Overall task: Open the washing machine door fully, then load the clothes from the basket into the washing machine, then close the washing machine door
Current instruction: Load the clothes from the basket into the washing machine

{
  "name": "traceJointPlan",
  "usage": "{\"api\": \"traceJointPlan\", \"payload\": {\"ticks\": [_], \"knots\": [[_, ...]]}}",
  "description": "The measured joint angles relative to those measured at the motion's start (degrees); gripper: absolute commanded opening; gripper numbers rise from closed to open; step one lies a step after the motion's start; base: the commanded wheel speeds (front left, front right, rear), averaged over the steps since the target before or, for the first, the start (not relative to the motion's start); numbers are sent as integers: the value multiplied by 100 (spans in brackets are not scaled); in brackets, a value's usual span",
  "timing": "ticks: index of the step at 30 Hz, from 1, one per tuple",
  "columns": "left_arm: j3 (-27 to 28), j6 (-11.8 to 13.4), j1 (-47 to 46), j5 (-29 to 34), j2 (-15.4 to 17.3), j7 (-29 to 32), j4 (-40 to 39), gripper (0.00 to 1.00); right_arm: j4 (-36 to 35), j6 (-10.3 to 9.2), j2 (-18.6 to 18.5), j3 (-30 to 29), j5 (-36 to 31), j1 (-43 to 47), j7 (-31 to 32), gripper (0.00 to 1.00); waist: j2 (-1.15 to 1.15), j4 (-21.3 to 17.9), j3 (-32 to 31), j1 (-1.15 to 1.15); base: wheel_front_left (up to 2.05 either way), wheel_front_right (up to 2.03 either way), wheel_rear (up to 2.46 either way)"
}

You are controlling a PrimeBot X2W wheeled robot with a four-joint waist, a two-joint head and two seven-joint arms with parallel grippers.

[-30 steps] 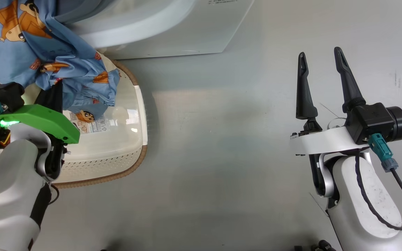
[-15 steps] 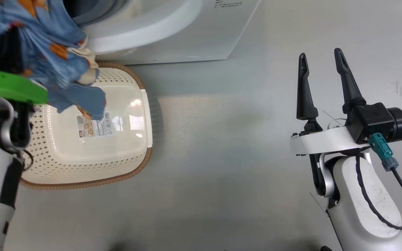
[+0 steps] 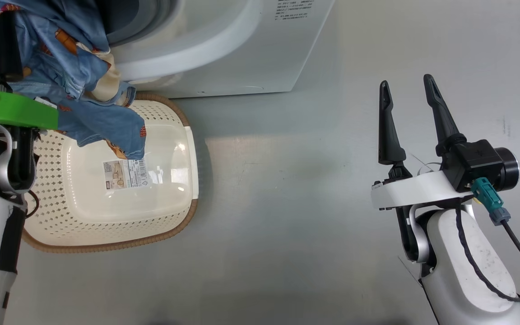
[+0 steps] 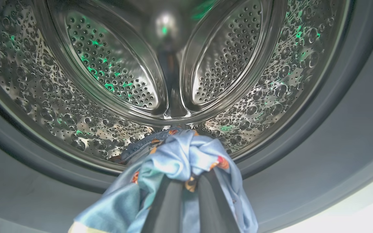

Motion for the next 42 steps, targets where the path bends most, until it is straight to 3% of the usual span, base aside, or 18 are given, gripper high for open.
{"api": "traceJointPlan", "payload": {"ticks": [14, 21, 32, 42], "knots": [[-52, 0, -403, 199, 456, 29, 225, 0, -24, 8, 0, 194, 124, 14, 0, 100, 0, -244, 29, 0, 0, 0, 0], [-47, 0, -926, 197, 673, 412, 448, 0, -87, 8, 2, 254, 164, 10, 0, 100, 0, -388, 176, 0, 0, 0, 0], [-42, -1, -1610, -73, 758, 1302, 1056, 0, -185, -3, 3, 314, 267, -20, 0, 100, 0, -562, 467, 0, 0, 0, 0], [-13, -1, -2132, -185, 855, 1755, 1312, 0, -269, -59, 3, 338, 272, -46, 0, 100, 0, -640, 820, 0, 0, 0, 0]]}}
